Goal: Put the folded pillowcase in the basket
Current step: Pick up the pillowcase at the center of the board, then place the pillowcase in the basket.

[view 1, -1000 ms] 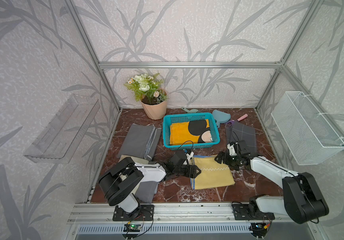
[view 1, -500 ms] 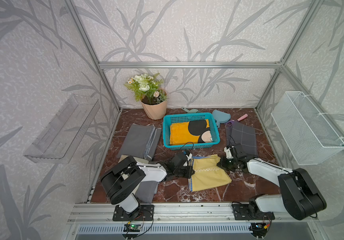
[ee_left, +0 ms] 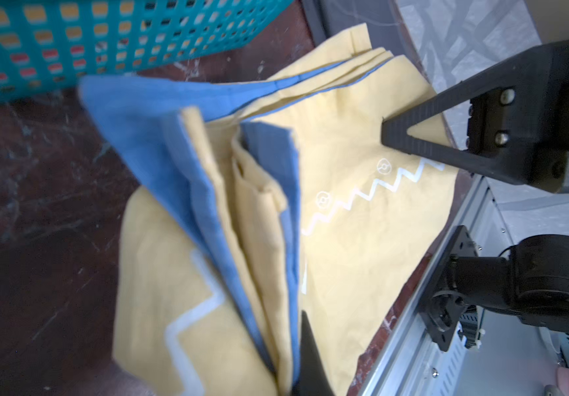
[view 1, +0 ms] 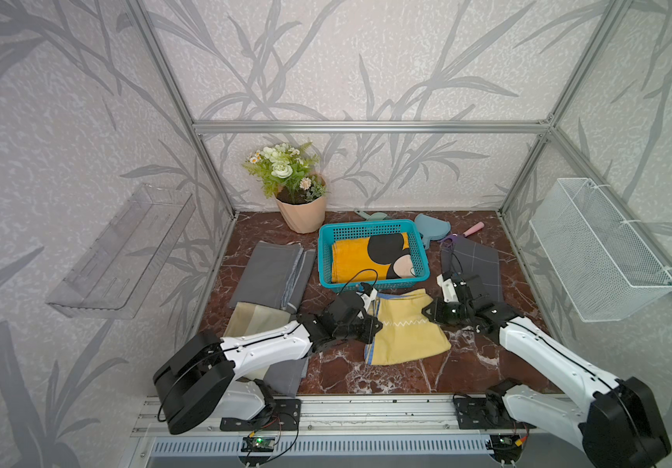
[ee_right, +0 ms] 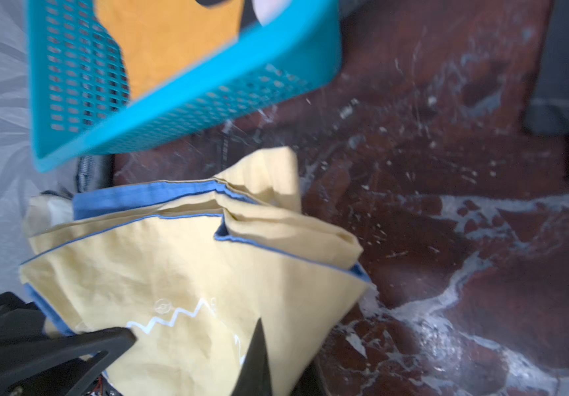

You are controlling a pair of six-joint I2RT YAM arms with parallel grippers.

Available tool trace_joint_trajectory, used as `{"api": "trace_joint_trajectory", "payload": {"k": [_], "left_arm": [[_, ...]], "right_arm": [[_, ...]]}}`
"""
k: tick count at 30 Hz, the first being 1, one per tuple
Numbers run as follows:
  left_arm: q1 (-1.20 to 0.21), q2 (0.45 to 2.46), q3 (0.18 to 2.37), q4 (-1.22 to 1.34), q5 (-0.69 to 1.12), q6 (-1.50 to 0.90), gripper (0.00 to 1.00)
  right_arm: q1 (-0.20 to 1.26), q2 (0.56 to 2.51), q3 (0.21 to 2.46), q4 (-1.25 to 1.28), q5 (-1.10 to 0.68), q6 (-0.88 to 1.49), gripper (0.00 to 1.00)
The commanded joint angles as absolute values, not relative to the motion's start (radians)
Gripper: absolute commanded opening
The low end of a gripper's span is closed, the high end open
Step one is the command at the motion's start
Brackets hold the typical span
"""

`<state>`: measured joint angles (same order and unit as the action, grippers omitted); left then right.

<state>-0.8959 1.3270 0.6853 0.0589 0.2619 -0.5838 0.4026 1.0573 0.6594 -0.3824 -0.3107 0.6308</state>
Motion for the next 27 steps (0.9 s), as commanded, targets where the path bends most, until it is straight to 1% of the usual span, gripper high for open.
{"api": "trace_joint_trajectory", "payload": {"k": [1,4,7,11,16,20,27], "left_arm": [[-0.9,1.271,0.773,-0.008,0.238,-0.528,0.0],[-0.899,1.237,0.842,-0.067,0.183,-0.482,0.0],[-0.889,1.207,0.892,-0.085,0.09,-0.442,0.0],[-0.816,1.227,0.936,-0.074,0.021,-0.392,0.0],[-0.7,1.335,0.986,-0.003,0.025,-0.347,0.0],[-0.603,1.448,1.067,0.026,0.046,-0.316,0.0],[-0.437,1.635,1.192,0.064,0.155,-0.317,0.0]], "right_arm": [[0.415,1.019,0.748,-0.472,-0.292,0.605,0.0],[0.421,1.028,0.829,-0.495,-0.284,0.582,0.0],[0.419,1.059,0.904,-0.493,-0.266,0.558,0.0],[0.42,1.168,1.023,-0.476,-0.236,0.512,0.0],[0.415,1.377,1.222,-0.459,-0.215,0.447,0.0],[0.389,1.546,1.367,-0.437,-0.199,0.418,0.0],[0.352,1.809,1.583,-0.43,-0.195,0.407,0.0]]}}
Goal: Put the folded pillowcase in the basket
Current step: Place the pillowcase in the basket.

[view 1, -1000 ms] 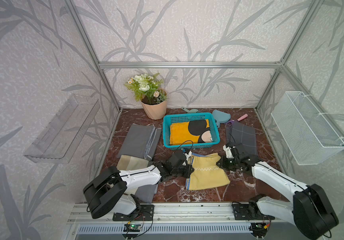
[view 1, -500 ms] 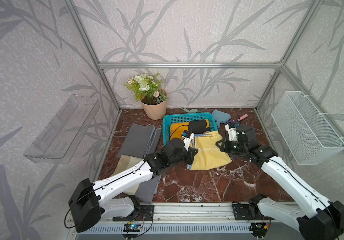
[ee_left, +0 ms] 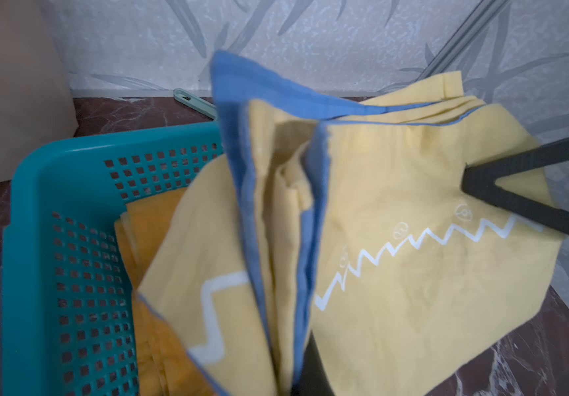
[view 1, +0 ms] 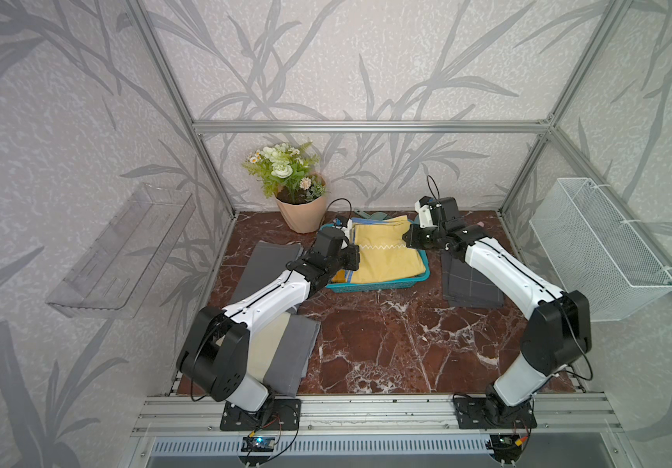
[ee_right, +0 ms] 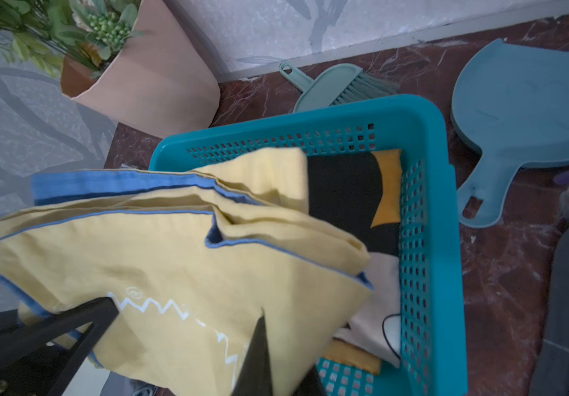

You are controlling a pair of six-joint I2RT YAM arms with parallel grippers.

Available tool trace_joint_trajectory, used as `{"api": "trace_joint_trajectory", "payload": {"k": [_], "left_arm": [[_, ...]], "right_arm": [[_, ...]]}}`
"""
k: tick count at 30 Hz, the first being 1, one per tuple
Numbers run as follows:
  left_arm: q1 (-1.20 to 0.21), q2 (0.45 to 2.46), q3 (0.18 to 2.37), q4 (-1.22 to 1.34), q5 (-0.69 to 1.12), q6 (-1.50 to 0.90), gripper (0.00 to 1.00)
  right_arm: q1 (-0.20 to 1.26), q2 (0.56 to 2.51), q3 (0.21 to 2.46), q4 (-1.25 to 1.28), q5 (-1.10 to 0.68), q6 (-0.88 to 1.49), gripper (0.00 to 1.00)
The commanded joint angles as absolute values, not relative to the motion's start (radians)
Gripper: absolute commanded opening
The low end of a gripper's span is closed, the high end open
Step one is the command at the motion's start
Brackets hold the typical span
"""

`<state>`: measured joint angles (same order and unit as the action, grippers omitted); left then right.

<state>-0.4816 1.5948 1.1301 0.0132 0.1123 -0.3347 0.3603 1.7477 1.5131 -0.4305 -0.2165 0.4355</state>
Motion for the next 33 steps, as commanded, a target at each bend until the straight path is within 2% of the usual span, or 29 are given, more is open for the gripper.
{"api": "trace_joint_trajectory", "payload": {"k": [1,7,15,17,18,19,20,22,23,24,26,27,30,33], "left_arm": [[-0.418,1.662,1.211,0.066,0.179,-0.32,0.0],[-0.37,1.797,1.265,0.08,0.266,-0.34,0.0],[-0.367,1.875,1.228,0.107,0.293,-0.365,0.0],[-0.366,1.883,1.222,0.109,0.281,-0.368,0.0],[-0.365,1.889,1.221,0.11,0.278,-0.368,0.0],[-0.364,1.896,1.222,0.108,0.271,-0.368,0.04],[-0.362,1.9,1.224,0.106,0.27,-0.368,0.15],[-0.36,1.907,1.23,0.102,0.274,-0.368,0.26],[-0.359,1.908,1.232,0.102,0.27,-0.368,0.38],[-0.359,1.905,1.234,0.099,0.263,-0.367,0.55],[-0.359,1.902,1.24,0.096,0.258,-0.367,0.68],[-0.359,1.898,1.244,0.092,0.257,-0.366,0.74],[-0.359,1.887,1.252,0.086,0.249,-0.369,0.81],[-0.36,1.858,1.249,0.087,0.219,-0.381,0.83]], "right_arm": [[0.353,1.848,1.617,-0.441,-0.189,0.401,0.0],[0.348,2.0,1.723,-0.479,-0.178,0.381,0.0],[0.347,2.071,1.728,-0.483,-0.154,0.37,0.01],[0.346,2.086,1.734,-0.488,-0.148,0.367,0.13],[0.347,2.094,1.74,-0.492,-0.142,0.364,0.24],[0.346,2.101,1.748,-0.5,-0.133,0.361,0.39],[0.346,2.105,1.752,-0.503,-0.128,0.359,0.5],[0.346,2.104,1.759,-0.507,-0.119,0.356,0.77],[0.345,2.098,1.758,-0.504,-0.115,0.354,0.8],[0.346,2.09,1.754,-0.499,-0.11,0.351,0.8],[0.346,2.072,1.753,-0.496,-0.107,0.344,0.82],[0.346,2.06,1.751,-0.495,-0.106,0.342,0.87],[0.346,2.015,1.735,-0.488,-0.107,0.332,0.91],[0.346,1.948,1.697,-0.474,-0.084,0.323,0.96]]}}
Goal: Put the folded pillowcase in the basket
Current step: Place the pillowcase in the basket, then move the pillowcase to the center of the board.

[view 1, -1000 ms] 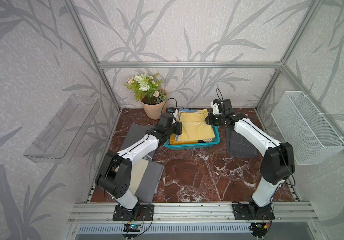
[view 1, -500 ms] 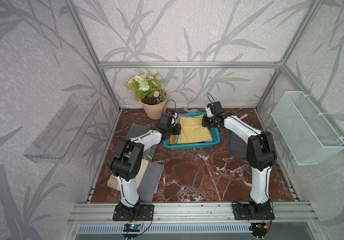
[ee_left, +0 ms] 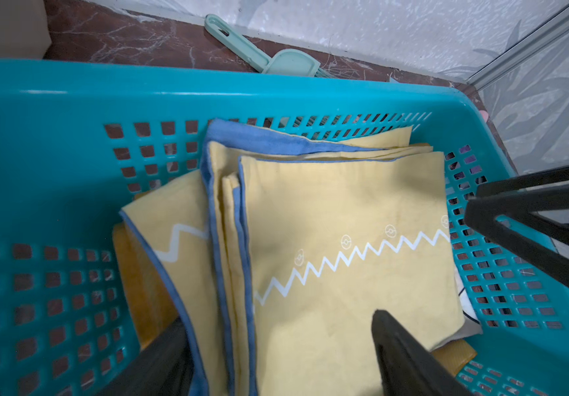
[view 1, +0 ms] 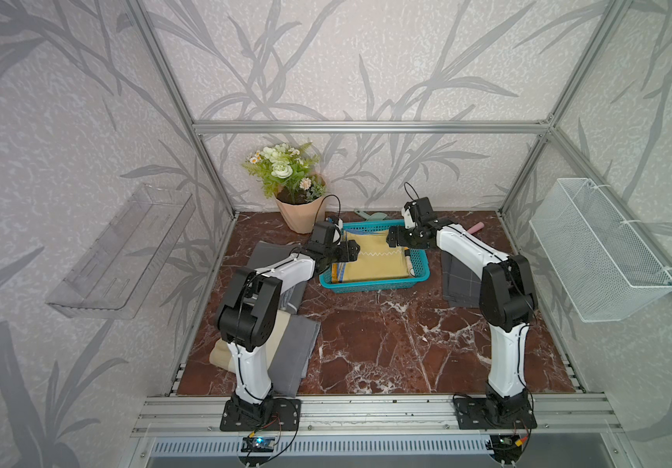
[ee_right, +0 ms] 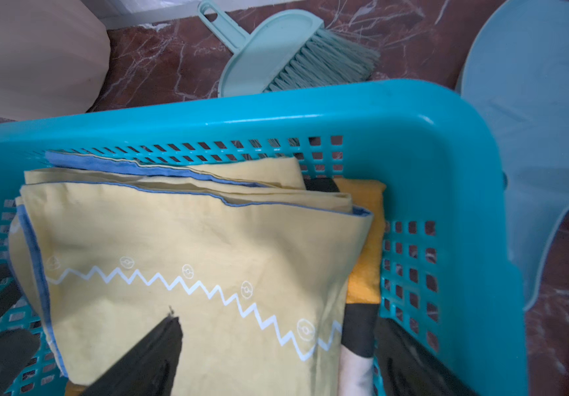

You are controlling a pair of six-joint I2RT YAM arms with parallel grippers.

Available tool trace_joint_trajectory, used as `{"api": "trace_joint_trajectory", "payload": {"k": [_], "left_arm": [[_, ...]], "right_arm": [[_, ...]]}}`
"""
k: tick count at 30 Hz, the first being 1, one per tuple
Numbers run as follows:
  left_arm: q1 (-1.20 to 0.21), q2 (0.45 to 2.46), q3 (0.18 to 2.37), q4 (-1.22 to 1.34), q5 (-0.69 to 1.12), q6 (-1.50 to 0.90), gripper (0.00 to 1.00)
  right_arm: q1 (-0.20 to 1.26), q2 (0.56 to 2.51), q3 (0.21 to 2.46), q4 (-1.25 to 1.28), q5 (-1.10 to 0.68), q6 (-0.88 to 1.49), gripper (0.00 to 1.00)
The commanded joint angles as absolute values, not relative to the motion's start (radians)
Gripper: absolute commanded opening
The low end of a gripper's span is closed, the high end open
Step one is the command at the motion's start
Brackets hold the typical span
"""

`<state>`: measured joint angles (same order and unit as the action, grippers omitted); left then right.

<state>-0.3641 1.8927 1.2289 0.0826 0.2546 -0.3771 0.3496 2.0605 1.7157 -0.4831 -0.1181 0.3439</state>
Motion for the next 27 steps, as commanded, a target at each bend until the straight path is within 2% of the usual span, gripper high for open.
{"api": "trace_joint_trajectory", "payload": {"k": [1,4,7,13,17,23,25,27], "left_arm": [[-0.36,1.847,1.247,0.087,0.209,-0.385,0.83],[-0.363,1.805,1.241,0.078,0.172,-0.386,0.84],[-0.371,1.756,1.232,0.063,0.12,-0.383,0.84],[-0.397,1.67,1.183,0.072,0.135,-0.405,0.85],[-0.461,1.62,1.137,0.068,0.147,-0.414,0.85],[-0.584,1.558,1.035,0.087,0.133,-0.447,0.85],[-0.61,1.54,0.993,0.111,0.14,-0.472,0.85],[-0.635,1.522,0.96,0.122,0.135,-0.486,0.85]], "right_arm": [[0.346,1.926,1.683,-0.47,-0.074,0.319,0.97],[0.344,1.845,1.621,-0.463,-0.026,0.302,1.0],[0.333,1.769,1.548,-0.472,0.047,0.291,0.99],[0.205,1.666,1.373,-0.521,0.087,0.369,0.99],[0.14,1.676,1.287,-0.575,0.087,0.379,0.99],[0.12,1.785,1.243,-0.663,0.115,0.385,0.99],[0.119,1.804,1.213,-0.634,0.108,0.39,0.9],[0.118,1.819,1.192,-0.62,0.095,0.398,0.73]]}}
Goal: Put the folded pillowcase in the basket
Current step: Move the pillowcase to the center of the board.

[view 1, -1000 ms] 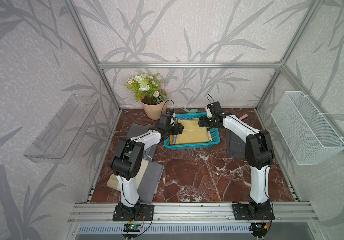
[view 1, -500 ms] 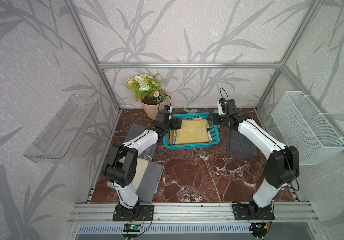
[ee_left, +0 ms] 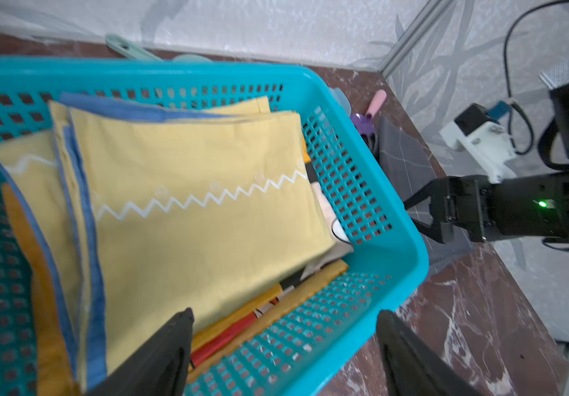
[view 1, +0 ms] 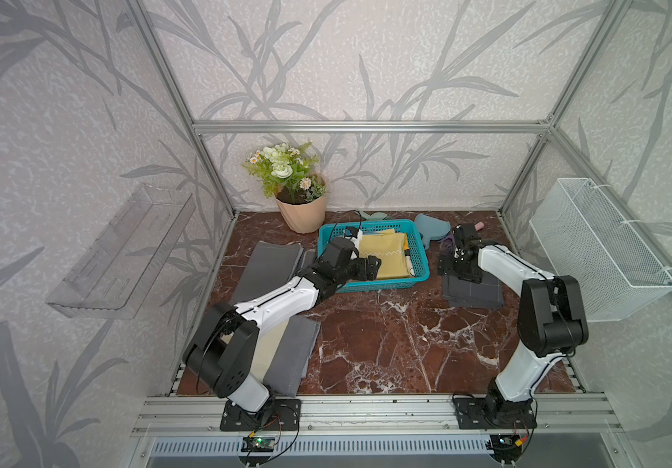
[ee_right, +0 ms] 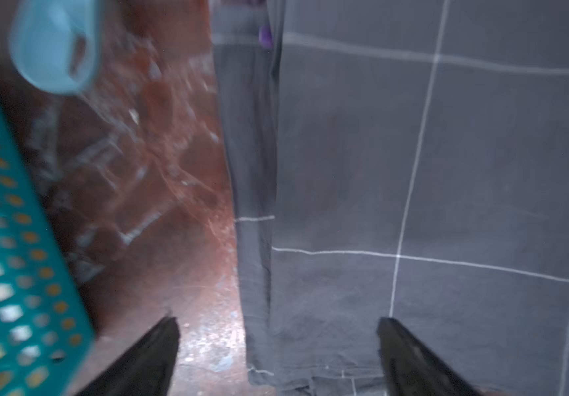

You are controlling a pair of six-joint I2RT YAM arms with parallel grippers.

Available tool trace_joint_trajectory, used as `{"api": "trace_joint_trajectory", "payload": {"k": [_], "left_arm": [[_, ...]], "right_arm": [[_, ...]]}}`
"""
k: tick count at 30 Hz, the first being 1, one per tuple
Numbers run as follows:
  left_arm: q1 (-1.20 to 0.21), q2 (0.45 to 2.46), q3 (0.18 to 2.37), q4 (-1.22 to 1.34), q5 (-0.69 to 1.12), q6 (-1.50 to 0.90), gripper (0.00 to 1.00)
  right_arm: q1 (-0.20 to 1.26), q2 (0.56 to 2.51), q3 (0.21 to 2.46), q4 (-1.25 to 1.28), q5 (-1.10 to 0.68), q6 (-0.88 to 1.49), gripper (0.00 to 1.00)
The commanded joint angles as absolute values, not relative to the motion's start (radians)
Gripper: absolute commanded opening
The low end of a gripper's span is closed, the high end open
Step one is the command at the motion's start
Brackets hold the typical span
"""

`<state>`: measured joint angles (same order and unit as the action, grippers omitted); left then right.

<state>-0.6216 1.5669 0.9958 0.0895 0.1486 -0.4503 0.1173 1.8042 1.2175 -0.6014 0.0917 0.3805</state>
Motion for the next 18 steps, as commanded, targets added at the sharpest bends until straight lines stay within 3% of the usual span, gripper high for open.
{"api": "trace_joint_trajectory", "payload": {"k": [1,2,8,10,13,15,18], "left_arm": [[-0.643,1.516,0.95,0.121,0.129,-0.487,0.85],[-0.648,1.511,0.936,0.122,0.128,-0.491,0.85],[-0.658,1.49,0.877,0.133,0.126,-0.507,0.86],[-0.658,1.484,0.865,0.138,0.123,-0.514,0.86],[-0.66,1.479,0.853,0.14,0.12,-0.519,0.86],[-0.66,1.473,0.846,0.139,0.115,-0.519,0.86],[-0.659,1.462,0.837,0.136,0.108,-0.518,0.86]], "right_arm": [[0.118,1.823,1.184,-0.616,0.092,0.403,0.67],[0.118,1.827,1.175,-0.612,0.092,0.409,0.63],[0.117,1.858,1.134,-0.596,0.085,0.42,0.61],[0.117,1.868,1.136,-0.609,0.075,0.42,0.48],[0.118,1.858,1.112,-0.605,0.06,0.427,0.16],[0.119,1.839,1.081,-0.593,0.034,0.435,0.01],[0.135,1.795,1.026,-0.589,0.003,0.454,0.0]]}}
